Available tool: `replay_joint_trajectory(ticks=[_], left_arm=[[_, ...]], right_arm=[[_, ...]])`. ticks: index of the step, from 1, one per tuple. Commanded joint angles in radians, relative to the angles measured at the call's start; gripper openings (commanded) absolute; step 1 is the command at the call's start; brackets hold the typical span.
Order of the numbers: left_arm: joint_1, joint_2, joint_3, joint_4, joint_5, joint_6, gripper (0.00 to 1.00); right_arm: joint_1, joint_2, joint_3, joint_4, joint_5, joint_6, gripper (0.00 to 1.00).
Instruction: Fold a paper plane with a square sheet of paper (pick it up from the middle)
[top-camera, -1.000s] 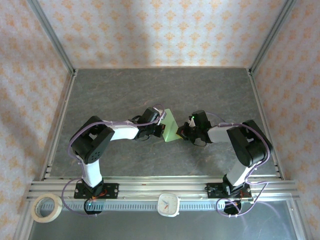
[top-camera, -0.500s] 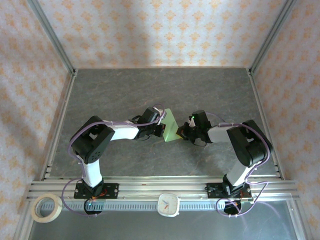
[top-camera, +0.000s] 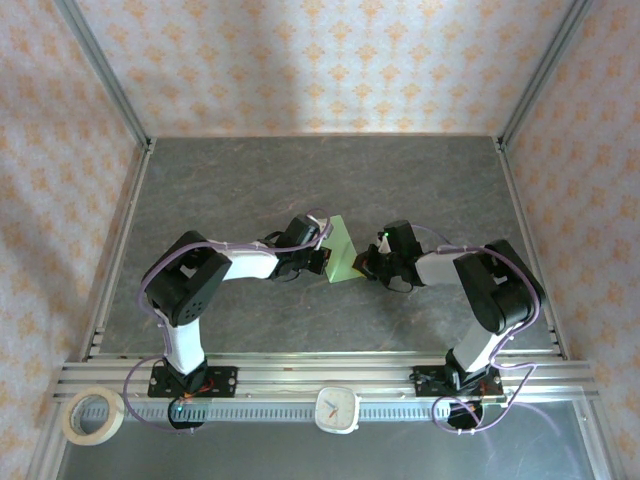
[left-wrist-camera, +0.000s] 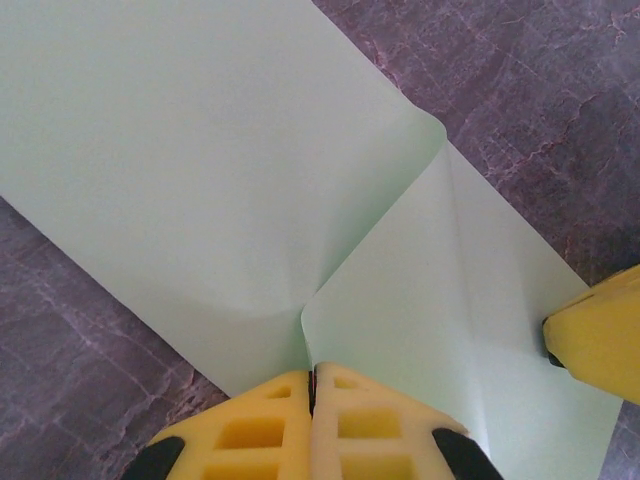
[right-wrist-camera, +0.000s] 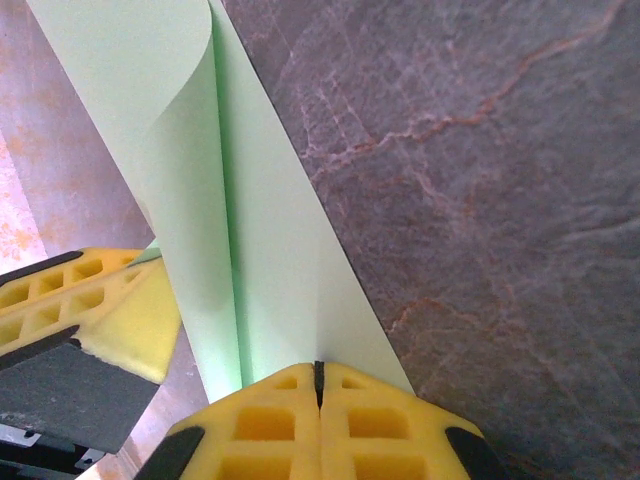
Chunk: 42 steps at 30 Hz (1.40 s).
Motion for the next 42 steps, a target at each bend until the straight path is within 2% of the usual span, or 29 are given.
replay_joint_trajectory(ticks=[1,15,25,42], left_arm=[[0.007,0.032,-0.026,0.011,0.01,0.023,0.0],[0.008,0.015,0.011,-0.004,0.032,0.013,0.0],[0.008,-0.04,0.03,0.003,0.097,-0.012,0.0],[0.007,0.033,0.046,-0.036,0.02,0.029,0.0]], right_arm=[[0.001,-0.003,0.025,-0.056,0.014,0.008,0.01],[0.002,0.004,0.037,-0.066,0.002,0.007,0.02],[0.001,0.029,-0.004,-0.096,0.052,-0.015,0.01],[0.002,0.042,-0.012,-0.091,0.05,-0.018,0.0]])
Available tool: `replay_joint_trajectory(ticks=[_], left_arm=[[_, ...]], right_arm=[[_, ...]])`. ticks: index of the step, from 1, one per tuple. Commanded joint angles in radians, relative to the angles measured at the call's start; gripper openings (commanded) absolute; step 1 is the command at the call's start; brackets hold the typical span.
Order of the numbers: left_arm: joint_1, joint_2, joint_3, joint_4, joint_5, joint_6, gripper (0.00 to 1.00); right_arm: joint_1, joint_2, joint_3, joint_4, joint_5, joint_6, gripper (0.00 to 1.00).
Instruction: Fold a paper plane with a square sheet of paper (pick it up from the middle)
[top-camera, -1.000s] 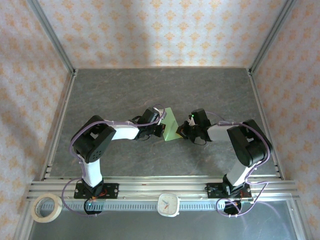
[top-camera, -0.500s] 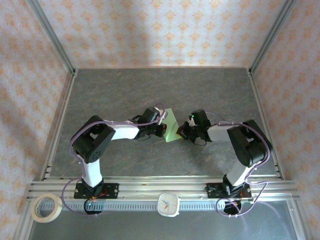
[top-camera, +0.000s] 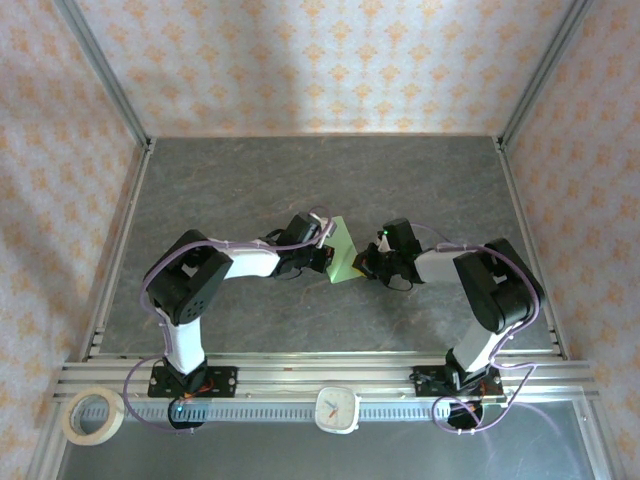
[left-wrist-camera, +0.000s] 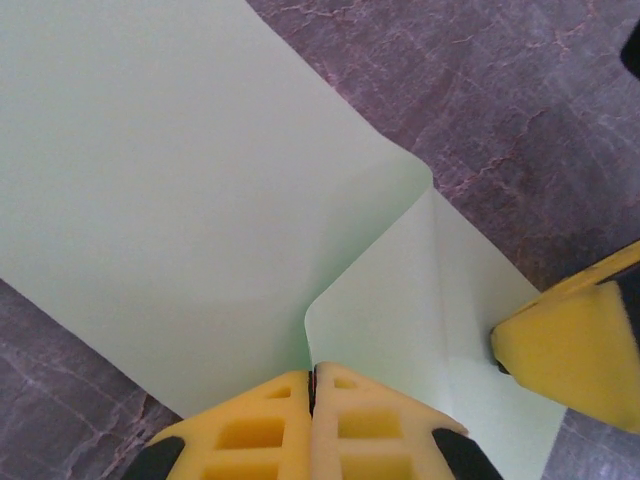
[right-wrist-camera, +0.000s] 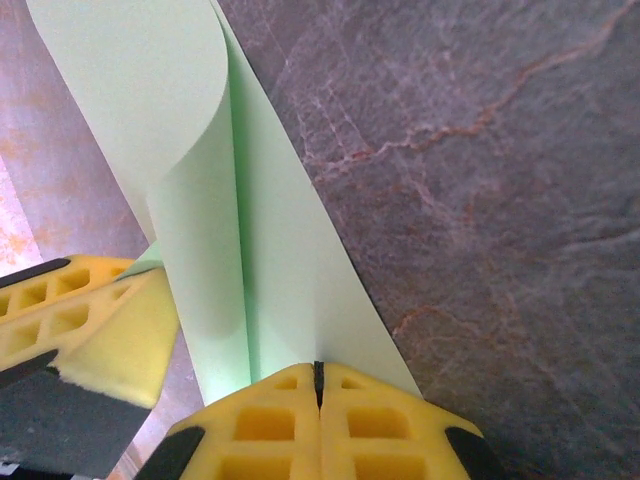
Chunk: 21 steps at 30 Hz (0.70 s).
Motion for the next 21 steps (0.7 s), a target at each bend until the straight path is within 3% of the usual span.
replay_joint_trajectory(ticks=[1,21], left_arm=[[0.006,0.02,0.018,-0.039,-0.035,0.029,0.0],[0.005,-0.049,-0.013,-0.048,-0.044,0.024,0.0]], right_arm=[[0.001,0.036,-0.032,-0.054,0.049,-0.018,0.0],[0.002,0.04,-0.039,-0.049,0.053,-0.016,0.0]])
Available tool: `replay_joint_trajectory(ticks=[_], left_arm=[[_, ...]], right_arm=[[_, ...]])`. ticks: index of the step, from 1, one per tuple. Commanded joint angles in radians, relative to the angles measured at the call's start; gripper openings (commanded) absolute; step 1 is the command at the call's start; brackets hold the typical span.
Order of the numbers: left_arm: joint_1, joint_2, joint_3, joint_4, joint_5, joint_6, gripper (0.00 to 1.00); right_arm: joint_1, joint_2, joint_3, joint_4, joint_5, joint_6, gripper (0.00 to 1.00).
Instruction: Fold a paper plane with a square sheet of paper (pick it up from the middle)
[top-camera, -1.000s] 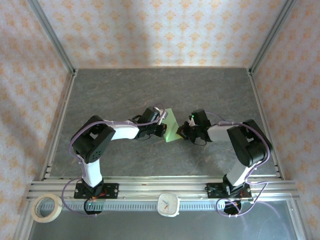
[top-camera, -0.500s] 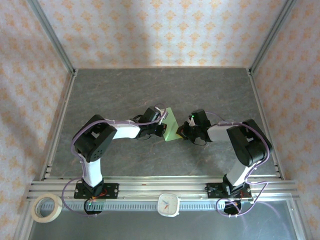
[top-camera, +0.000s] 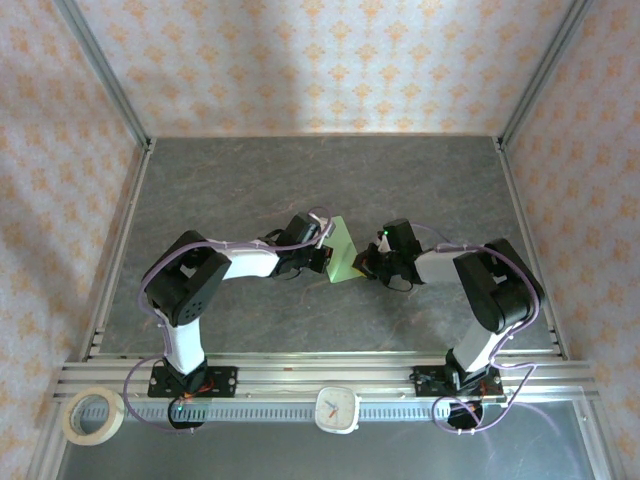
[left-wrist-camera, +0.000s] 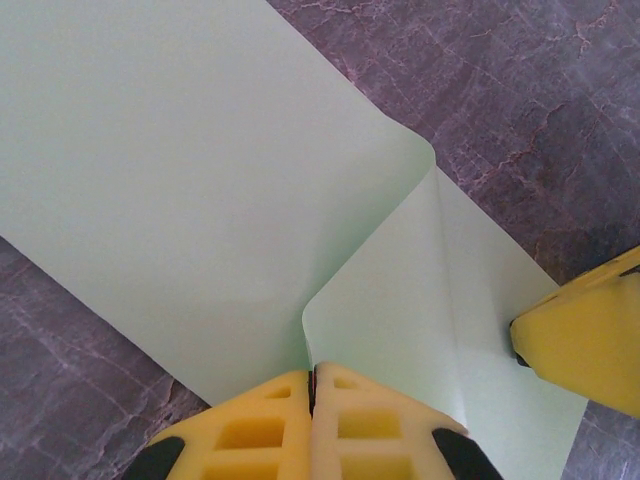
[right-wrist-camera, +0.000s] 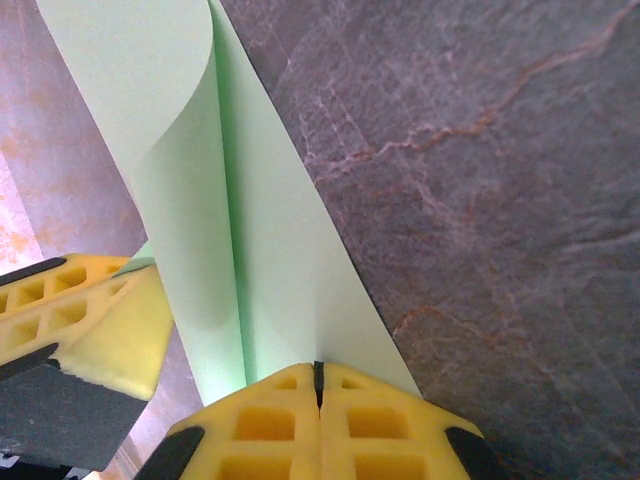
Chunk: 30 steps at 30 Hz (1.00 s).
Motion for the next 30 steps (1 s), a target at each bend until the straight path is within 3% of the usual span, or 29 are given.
replay_joint_trajectory(ticks=[1,18,30], left_arm=[[0.005,-0.037,-0.011,-0.029,-0.018,0.01,0.0],[0.005,0.035,-0.002,-0.019,-0.003,0.019,0.01],[0.005,-0.042,-0.01,0.005,-0.009,0.007,0.0]], right_arm=[[0.001,0.039,-0.033,-0.061,0.054,-0.015,0.0],[0.001,0.039,-0.023,-0.059,0.048,-0.009,0.01],[0.001,0.04,-0.024,-0.074,0.058,-0.017,0.01]])
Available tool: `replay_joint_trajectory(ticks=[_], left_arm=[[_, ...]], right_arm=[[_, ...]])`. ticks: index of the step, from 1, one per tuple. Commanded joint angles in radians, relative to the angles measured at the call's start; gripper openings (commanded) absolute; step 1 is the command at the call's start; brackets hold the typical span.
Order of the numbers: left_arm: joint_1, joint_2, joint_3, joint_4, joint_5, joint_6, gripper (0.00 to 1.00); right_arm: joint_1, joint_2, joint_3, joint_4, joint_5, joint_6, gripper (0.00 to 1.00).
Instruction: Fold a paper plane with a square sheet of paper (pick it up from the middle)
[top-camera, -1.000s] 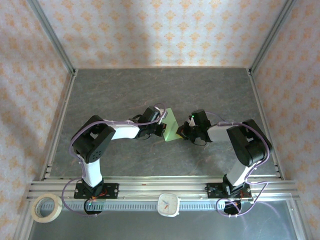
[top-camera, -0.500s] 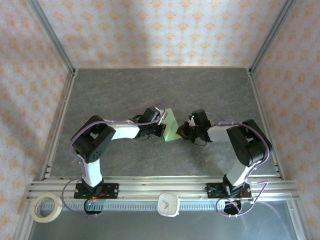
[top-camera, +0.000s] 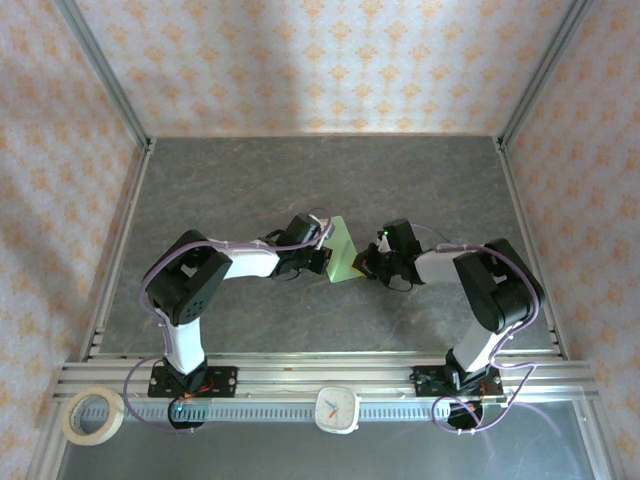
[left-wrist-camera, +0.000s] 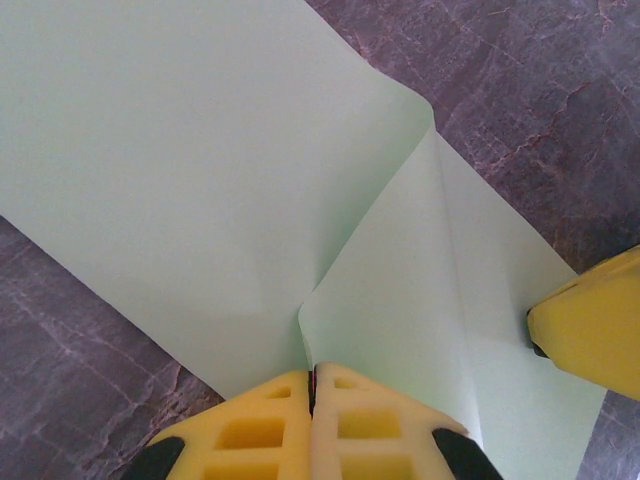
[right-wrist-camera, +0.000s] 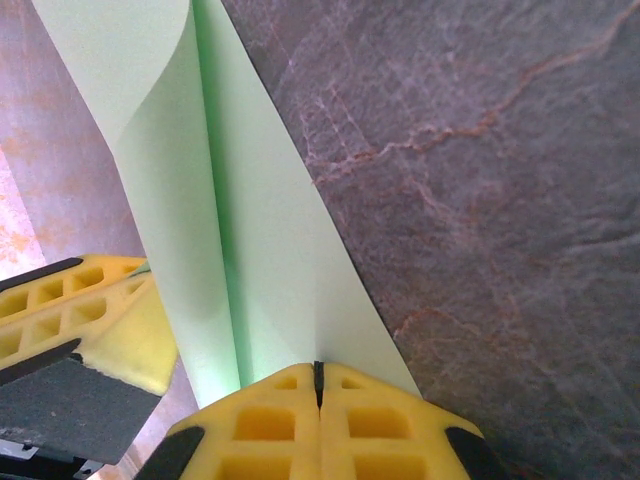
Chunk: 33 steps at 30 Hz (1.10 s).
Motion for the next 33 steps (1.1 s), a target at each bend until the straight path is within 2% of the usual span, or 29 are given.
replay_joint_trajectory(ticks=[1,26,33], left_arm=[[0.005,-0.047,-0.008,0.016,-0.007,0.005,0.01],[0.005,0.046,0.006,-0.005,0.008,0.022,0.0],[0.005,0.041,-0.005,-0.005,0.007,0.023,0.0]], right_arm=[[0.001,0.04,-0.024,-0.073,0.057,-0.015,0.01],[0.001,0.037,-0.004,-0.082,0.048,-0.018,0.01],[0.001,-0.044,0.033,-0.048,0.032,0.015,0.04]])
